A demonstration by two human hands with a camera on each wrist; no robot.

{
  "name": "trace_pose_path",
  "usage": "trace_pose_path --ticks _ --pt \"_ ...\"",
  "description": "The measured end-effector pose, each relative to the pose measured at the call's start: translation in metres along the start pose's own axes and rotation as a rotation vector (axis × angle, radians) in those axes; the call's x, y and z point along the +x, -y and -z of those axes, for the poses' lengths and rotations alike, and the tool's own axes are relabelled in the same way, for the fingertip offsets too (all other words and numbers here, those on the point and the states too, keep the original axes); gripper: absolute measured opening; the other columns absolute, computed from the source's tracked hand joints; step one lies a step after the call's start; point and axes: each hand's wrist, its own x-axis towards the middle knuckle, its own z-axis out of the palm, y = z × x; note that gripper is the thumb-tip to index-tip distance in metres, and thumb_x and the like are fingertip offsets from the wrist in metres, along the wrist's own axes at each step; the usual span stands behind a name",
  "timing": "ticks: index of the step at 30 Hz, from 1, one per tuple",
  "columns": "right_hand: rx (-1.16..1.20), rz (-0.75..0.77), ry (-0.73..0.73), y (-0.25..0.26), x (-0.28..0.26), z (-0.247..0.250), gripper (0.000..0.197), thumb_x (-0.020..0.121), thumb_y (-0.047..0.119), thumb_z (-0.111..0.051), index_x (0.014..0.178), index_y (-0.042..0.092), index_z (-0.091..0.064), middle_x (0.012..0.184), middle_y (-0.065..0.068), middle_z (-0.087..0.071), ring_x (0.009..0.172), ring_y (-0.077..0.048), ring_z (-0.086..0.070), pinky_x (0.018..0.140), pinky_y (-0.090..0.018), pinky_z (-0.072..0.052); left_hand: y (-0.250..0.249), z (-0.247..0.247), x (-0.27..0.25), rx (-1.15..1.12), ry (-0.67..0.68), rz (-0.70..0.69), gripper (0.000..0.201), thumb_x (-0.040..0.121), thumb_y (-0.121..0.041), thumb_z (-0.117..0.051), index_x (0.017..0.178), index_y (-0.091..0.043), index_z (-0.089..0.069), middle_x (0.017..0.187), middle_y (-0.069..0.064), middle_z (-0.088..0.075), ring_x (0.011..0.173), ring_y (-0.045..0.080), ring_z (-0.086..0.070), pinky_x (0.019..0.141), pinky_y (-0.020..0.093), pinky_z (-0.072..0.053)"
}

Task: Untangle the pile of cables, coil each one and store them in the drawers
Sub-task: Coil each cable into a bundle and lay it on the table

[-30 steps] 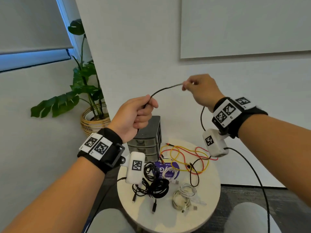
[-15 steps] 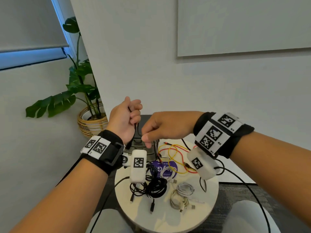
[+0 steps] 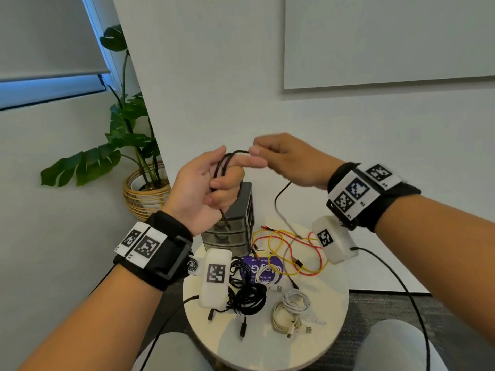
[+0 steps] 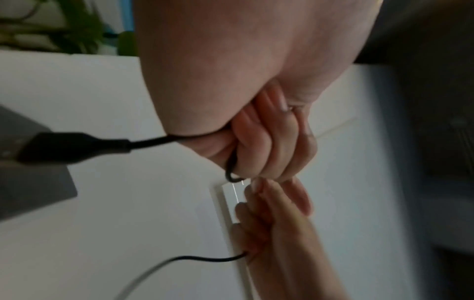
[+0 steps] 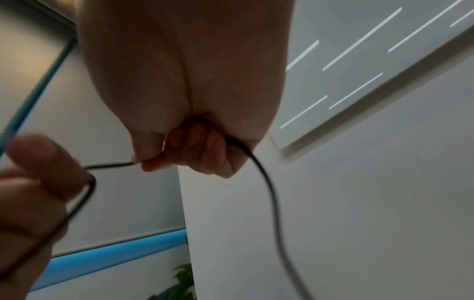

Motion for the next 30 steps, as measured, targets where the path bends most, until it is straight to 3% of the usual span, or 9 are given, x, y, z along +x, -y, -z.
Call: trace_pose_path --ticks 5,7,10,12,14,19,23,27,30 --pt "0.003 -0.054 0.279 0.003 -0.018 -0.031 0.043 0.109 0.039 -0.038 0.083 0.011 -0.058 0.060 0.004 -0.043 0.049 -0.010 -0.039 0.050 -0.018 -0.038 0.001 -0.002 0.002 0.078 -0.237 -0.194 0.050 0.111 -0.031 -0.029 0.142 0.003 -0.049 0.079 -0.002 -0.064 0.041 0.004 -0.036 0.043 0.015 -0.032" --pt "-0.001 -0.051 0.388 0.015 -0.020 -0.030 0.043 0.108 0.036 -0.042 0.082 0.009 -0.062 0.057 0.002 -0.042 0.045 -0.011 -0.038 0.048 -0.017 -0.037 0.006 -0.002 0.004 0.103 -0.370 -0.263 0.045 0.112 -0.025 -0.031 0.140 0.006 -0.047 0.110 0.013 -0.075 0.076 0.011 -0.072 0.070 0.016 -0.055" --pt "-0.093 0.034 0.431 0.033 -0.014 -0.013 0.039 0.107 0.026 -0.048 0.081 0.003 -0.067 0.053 0.010 -0.051 0.048 -0.003 -0.048 0.058 -0.012 -0.040 0.009 0.000 0.005 0.249 -0.461 -0.271 0.035 0.111 -0.018 -0.035 0.135 0.002 -0.052 0.122 0.018 -0.071 0.112 0.021 -0.071 0.095 0.026 -0.056" --pt "-0.099 0.137 0.346 0.039 -0.006 0.002 0.034 0.105 0.022 -0.052 0.081 0.004 -0.068 0.063 0.014 -0.062 0.064 -0.001 -0.060 0.074 -0.014 -0.046 0.006 -0.001 0.001 0.512 -0.453 -0.201 0.032 0.111 -0.020 -0.036 0.125 -0.005 -0.061 0.101 0.008 -0.076 0.088 0.019 -0.073 0.080 0.027 -0.056" --pt "-0.128 0.168 0.215 0.038 0.005 0.015 0.032 0.104 0.026 -0.056 0.079 0.009 -0.066 0.058 0.015 -0.054 0.057 -0.002 -0.048 0.063 -0.014 -0.039 0.003 0.000 -0.004 0.670 -0.355 -0.166 0.042 0.111 -0.023 -0.032 0.118 0.000 -0.067 0.074 0.014 -0.066 0.052 0.020 -0.051 0.055 0.029 -0.038" --pt "0.022 0.082 -0.029 0.013 0.003 0.010 0.033 0.106 0.036 -0.050 0.080 0.018 -0.059 0.059 0.018 -0.044 0.056 -0.001 -0.038 0.057 -0.014 -0.032 -0.006 -0.004 -0.008 0.395 -0.138 -0.104 0.053 0.110 -0.031 -0.031 0.125 0.003 -0.068 0.059 -0.002 -0.026 0.050 0.012 -0.012 0.047 0.028 -0.008" --pt "0.116 -0.030 0.122 -0.005 -0.022 -0.030 0.037 0.108 0.043 -0.040 0.083 0.021 -0.055 0.070 0.009 -0.043 0.063 -0.005 -0.038 0.065 -0.021 -0.034 -0.012 -0.012 -0.004 0.279 -0.246 -0.273 0.046 0.111 -0.028 -0.034 0.137 0.003 -0.056 0.066 -0.002 -0.051 0.047 0.007 -0.035 0.048 0.017 -0.032" --pt "0.104 -0.005 0.330 0.018 -0.030 -0.028 0.044 0.108 0.033 -0.045 0.077 0.005 -0.060 0.058 0.010 -0.043 0.054 -0.010 -0.036 0.058 -0.020 -0.033 0.000 -0.014 0.005 0.426 -0.407 -0.297 0.033 0.112 -0.019 -0.035 0.140 -0.005 -0.046 0.111 0.007 -0.076 0.104 0.010 -0.073 0.088 0.019 -0.056" --pt "0.130 0.034 0.310 0.034 -0.023 0.000 0.035 0.107 0.020 -0.049 0.082 0.002 -0.065 0.053 0.017 -0.044 0.050 -0.004 -0.036 0.057 -0.022 -0.031 0.001 -0.011 0.003 0.870 -0.454 -0.255 0.029 0.112 -0.023 -0.035 0.118 -0.013 -0.062 0.085 -0.012 -0.073 0.076 -0.004 -0.069 0.078 0.018 -0.056"
